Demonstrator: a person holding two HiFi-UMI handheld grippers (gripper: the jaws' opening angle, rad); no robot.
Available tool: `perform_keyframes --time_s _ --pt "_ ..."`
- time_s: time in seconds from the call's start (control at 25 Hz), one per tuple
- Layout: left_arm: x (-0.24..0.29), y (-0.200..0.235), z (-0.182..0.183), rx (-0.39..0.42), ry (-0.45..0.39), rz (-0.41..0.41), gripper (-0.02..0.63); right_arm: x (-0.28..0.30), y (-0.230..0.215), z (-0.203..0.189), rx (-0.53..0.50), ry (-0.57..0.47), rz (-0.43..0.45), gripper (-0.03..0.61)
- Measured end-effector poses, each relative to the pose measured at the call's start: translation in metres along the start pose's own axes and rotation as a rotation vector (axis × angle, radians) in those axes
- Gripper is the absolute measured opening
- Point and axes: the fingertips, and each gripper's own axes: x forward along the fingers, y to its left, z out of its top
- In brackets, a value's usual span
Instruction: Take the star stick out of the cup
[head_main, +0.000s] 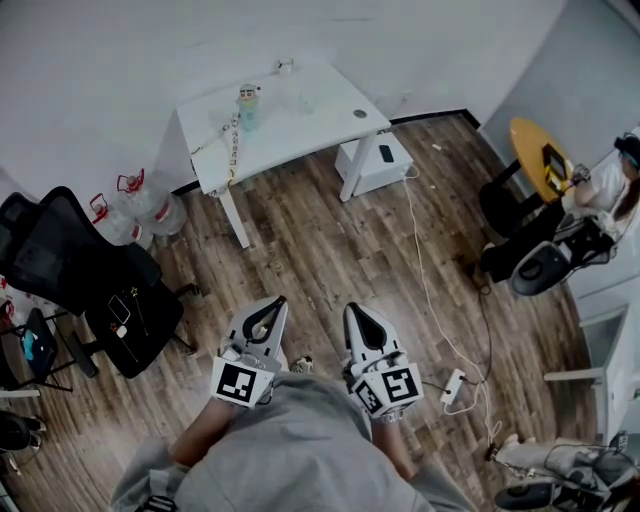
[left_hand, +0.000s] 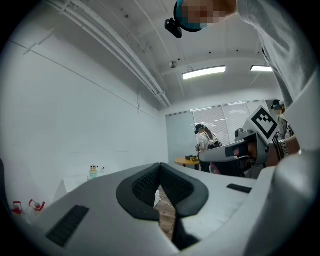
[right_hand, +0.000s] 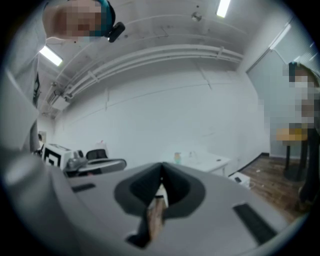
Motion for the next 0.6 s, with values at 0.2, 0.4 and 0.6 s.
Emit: perform_keyframes --time_s 0.2,0.4,0.6 --pt "0.011 0.002 -0.004 -0.003 0.007 -0.016 0.032 0.001 -0.006 -0.001 -0.014 0.004 -0.014 0.035" --pt "0.036 -0.003 -0.009 0.015 -0.001 -0.063 0.032 0.003 -0.028 0.003 0.006 -0.021 -0.041 0.035" --pt "0.063 0.004 -0.013 0.011 0.001 -0.098 0.032 0.022 -0.054 0.004 0.014 -0.015 -0.091 0.035"
